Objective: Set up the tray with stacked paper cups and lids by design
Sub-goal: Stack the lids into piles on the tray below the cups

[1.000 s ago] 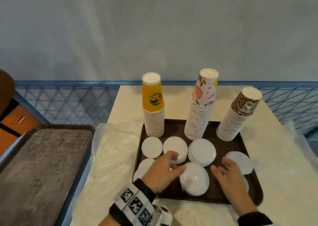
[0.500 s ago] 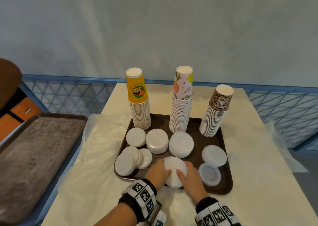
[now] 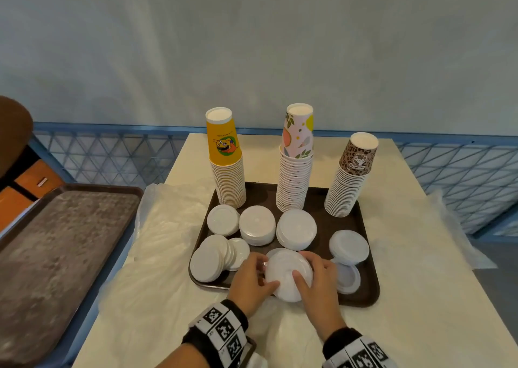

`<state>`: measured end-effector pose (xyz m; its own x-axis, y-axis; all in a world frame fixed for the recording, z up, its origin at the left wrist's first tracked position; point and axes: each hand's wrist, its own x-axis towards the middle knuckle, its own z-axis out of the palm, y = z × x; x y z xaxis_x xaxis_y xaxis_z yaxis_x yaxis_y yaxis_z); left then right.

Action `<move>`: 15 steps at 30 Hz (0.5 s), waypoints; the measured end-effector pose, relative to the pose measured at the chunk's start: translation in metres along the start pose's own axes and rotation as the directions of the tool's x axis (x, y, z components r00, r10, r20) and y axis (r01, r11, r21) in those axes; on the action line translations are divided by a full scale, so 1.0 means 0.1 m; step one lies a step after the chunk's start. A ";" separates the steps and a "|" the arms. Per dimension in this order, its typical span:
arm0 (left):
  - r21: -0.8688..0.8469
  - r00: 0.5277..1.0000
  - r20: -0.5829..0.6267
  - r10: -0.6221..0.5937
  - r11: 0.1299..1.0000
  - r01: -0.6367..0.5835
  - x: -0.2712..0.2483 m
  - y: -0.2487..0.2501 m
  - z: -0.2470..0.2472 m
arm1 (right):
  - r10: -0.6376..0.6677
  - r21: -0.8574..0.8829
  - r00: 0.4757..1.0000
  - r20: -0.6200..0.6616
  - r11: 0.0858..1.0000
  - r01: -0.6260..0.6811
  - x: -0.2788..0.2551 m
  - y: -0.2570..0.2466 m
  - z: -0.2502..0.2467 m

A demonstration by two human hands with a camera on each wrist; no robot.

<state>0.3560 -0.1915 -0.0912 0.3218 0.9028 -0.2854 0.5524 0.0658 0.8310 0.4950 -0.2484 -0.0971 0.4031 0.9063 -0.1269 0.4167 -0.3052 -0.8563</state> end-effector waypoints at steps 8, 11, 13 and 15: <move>-0.063 1.000 -0.003 -0.018 0.998 0.018 -0.01 -0.04 -0.48 | 0.038 0.023 0.993 -0.108 0.999 -0.035 -0.02 0.03 0.18; 0.057 0.988 -0.154 0.018 0.998 -0.009 0.06 0.00 -0.78 | 0.118 -0.045 0.991 -0.063 0.992 -0.121 0.11 0.09 0.13; 0.160 0.979 -0.196 0.060 0.987 -0.028 0.10 0.03 -0.91 | 0.142 -0.104 0.990 -0.003 0.984 -0.142 0.20 0.11 0.11; 0.231 0.976 -0.194 0.094 0.972 -0.048 0.12 0.06 -0.94 | 0.177 -0.123 0.983 0.048 0.978 -0.170 0.27 0.09 0.12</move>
<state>0.2903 -0.1406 -0.0447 0.2171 0.9702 -0.1076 0.6991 -0.0776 0.7108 0.4996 -0.2231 -0.1147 0.4307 0.8510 -0.3006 0.4389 -0.4885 -0.7541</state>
